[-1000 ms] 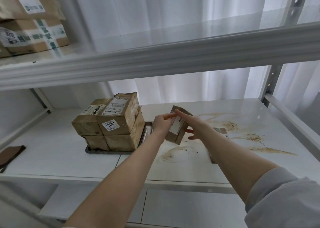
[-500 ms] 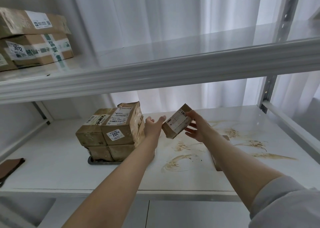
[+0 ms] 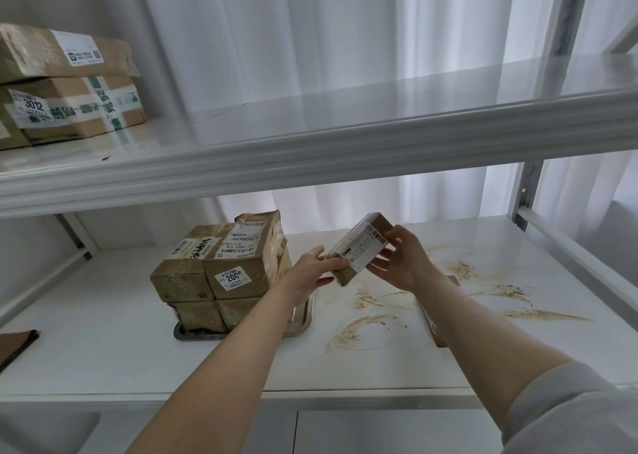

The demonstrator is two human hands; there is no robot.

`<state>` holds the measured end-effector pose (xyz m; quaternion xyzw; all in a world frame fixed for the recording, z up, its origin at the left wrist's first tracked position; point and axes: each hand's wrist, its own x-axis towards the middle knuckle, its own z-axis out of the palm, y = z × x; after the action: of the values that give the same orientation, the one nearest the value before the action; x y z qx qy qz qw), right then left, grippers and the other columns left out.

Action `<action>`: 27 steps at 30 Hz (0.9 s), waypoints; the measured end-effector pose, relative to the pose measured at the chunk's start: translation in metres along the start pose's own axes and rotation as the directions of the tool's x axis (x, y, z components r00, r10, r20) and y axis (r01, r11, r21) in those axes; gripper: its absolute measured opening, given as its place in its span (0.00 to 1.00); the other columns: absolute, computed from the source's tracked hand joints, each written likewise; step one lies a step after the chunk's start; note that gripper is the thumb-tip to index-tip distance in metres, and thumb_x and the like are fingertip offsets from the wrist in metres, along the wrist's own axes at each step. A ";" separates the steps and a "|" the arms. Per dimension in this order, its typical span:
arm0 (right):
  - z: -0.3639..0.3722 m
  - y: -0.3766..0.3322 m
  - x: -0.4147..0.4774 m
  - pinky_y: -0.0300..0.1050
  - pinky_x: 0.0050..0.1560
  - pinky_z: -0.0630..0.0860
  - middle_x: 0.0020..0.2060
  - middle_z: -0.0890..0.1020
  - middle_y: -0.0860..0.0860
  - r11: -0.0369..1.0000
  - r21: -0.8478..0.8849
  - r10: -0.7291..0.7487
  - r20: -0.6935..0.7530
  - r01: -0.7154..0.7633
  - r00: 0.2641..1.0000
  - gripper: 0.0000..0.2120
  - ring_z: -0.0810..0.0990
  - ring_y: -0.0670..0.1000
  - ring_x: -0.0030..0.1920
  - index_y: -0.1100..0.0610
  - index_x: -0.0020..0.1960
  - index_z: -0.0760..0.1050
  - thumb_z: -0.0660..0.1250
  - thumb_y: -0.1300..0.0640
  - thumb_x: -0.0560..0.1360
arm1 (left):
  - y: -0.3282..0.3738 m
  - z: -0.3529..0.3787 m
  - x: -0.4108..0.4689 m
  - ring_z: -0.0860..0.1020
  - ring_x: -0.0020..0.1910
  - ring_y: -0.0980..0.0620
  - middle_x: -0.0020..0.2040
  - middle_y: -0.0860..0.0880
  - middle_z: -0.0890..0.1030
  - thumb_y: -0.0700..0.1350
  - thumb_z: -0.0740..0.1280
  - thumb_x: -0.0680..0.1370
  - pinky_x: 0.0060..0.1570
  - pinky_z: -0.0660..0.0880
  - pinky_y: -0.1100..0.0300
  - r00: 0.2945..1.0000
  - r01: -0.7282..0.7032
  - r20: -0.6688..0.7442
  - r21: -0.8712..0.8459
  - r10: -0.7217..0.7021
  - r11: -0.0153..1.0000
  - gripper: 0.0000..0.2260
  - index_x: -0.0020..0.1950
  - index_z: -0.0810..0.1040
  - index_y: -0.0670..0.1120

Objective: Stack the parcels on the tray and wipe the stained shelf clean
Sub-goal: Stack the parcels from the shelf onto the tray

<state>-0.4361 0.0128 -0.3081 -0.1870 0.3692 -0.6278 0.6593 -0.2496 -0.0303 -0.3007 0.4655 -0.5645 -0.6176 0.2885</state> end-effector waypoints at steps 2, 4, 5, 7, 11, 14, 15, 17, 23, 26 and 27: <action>0.000 0.001 0.002 0.55 0.61 0.74 0.46 0.75 0.57 1.000 -0.006 -0.001 0.006 0.001 1.000 0.07 0.76 0.59 0.54 0.58 0.50 0.72 0.59 0.58 0.74 | -0.003 -0.002 0.003 0.73 0.63 0.48 0.67 0.46 0.70 0.41 0.74 0.71 0.62 0.71 0.56 0.999 -0.032 -0.014 0.076 0.033 0.997 0.42 0.77 0.51 0.40; -0.001 0.002 0.004 0.55 0.60 0.74 0.49 0.76 0.57 0.998 -0.059 -0.016 -0.010 0.015 1.000 0.06 0.77 0.58 0.56 0.56 0.50 0.71 0.60 0.57 0.74 | -0.003 -0.003 0.003 0.71 0.65 0.48 0.69 0.45 0.69 0.41 0.76 0.69 0.65 0.68 0.58 0.994 -0.077 -0.069 0.141 0.088 0.987 0.45 0.77 0.52 0.42; -0.001 0.002 0.006 0.55 0.61 0.74 0.51 0.76 0.56 0.996 -0.088 -0.025 -0.018 0.023 1.000 0.07 0.76 0.58 0.57 0.55 0.51 0.71 0.61 0.54 0.75 | -0.002 -0.003 0.003 0.70 0.66 0.49 0.70 0.46 0.68 0.41 0.76 0.68 0.65 0.67 0.59 0.986 -0.114 -0.100 0.184 0.134 0.976 0.45 0.78 0.52 0.43; -0.002 0.003 0.007 0.56 0.64 0.72 0.54 0.77 0.55 0.992 -0.128 -0.023 -0.035 0.018 0.999 0.12 0.75 0.57 0.59 0.53 0.53 0.72 0.64 0.46 0.76 | -0.001 -0.005 0.001 0.67 0.68 0.50 0.70 0.47 0.65 0.40 0.76 0.68 0.63 0.66 0.60 0.965 -0.173 -0.137 0.311 0.224 0.935 0.46 0.78 0.52 0.45; 0.002 0.005 0.008 0.51 0.59 0.77 0.50 0.79 0.55 0.984 -0.179 -0.011 -0.118 -0.010 0.993 0.15 0.77 0.54 0.56 0.56 0.52 0.75 0.71 0.47 0.73 | 0.001 -0.005 -0.003 0.66 0.66 0.54 0.70 0.48 0.63 0.39 0.77 0.67 0.59 0.66 0.66 0.931 -0.253 -0.086 0.545 0.354 0.799 0.47 0.78 0.52 0.46; 0.004 0.007 0.010 0.47 0.50 0.79 0.43 0.81 0.54 0.982 -0.188 -0.032 -0.174 -0.001 0.984 0.09 0.79 0.53 0.48 0.57 0.49 0.75 0.72 0.54 0.73 | 0.001 -0.004 -0.005 0.65 0.66 0.55 0.71 0.48 0.62 0.40 0.77 0.67 0.57 0.64 0.68 0.907 -0.279 -0.077 0.626 0.414 0.728 0.47 0.78 0.50 0.47; 0.005 0.007 0.011 0.48 0.51 0.79 0.42 0.81 0.54 0.984 -0.180 -0.036 -0.179 0.003 0.983 0.07 0.79 0.53 0.47 0.57 0.48 0.75 0.71 0.56 0.73 | 0.000 -0.005 -0.005 0.64 0.68 0.54 0.72 0.48 0.61 0.41 0.77 0.67 0.58 0.64 0.67 0.903 -0.279 -0.079 0.640 0.423 0.716 0.48 0.78 0.49 0.47; 0.006 0.006 0.011 0.49 0.51 0.78 0.41 0.80 0.55 0.983 -0.185 -0.050 -0.185 0.015 0.981 0.04 0.78 0.53 0.45 0.58 0.46 0.74 0.68 0.59 0.74 | -0.001 -0.008 -0.004 0.60 0.73 0.51 0.75 0.48 0.57 0.42 0.77 0.68 0.64 0.61 0.63 0.916 -0.250 -0.091 0.633 0.392 0.732 0.50 0.78 0.46 0.48; 0.009 0.004 0.007 0.49 0.51 0.77 0.41 0.78 0.56 0.981 -0.185 -0.082 -0.163 0.052 0.983 0.01 0.77 0.54 0.45 0.58 0.46 0.73 0.63 0.61 0.75 | -0.002 -0.016 -0.003 0.55 0.77 0.47 0.78 0.45 0.53 0.53 0.75 0.70 0.74 0.58 0.49 0.981 -0.064 -0.147 0.356 0.124 0.932 0.49 0.78 0.44 0.46; 0.011 0.003 0.007 0.50 0.50 0.77 0.42 0.77 0.57 0.985 -0.163 -0.083 -0.148 0.058 0.986 0.02 0.77 0.56 0.44 0.59 0.46 0.72 0.62 0.63 0.74 | 0.002 -0.017 -0.008 0.60 0.75 0.46 0.77 0.46 0.60 0.55 0.73 0.70 0.72 0.59 0.50 0.991 -0.040 -0.115 0.288 0.076 0.957 0.46 0.78 0.50 0.43; 0.012 0.003 0.007 0.50 0.47 0.77 0.43 0.76 0.57 0.986 -0.159 -0.079 -0.140 0.056 0.987 0.04 0.77 0.56 0.43 0.60 0.47 0.72 0.62 0.63 0.73 | 0.003 -0.017 -0.008 0.62 0.74 0.47 0.76 0.47 0.63 0.56 0.73 0.69 0.71 0.60 0.50 0.992 -0.041 -0.103 0.267 0.071 0.963 0.45 0.77 0.54 0.43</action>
<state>-0.4259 0.0044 -0.3045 -0.2036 0.4576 -0.6312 0.5922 -0.2318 -0.0306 -0.2946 0.5174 -0.6378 -0.5015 0.2721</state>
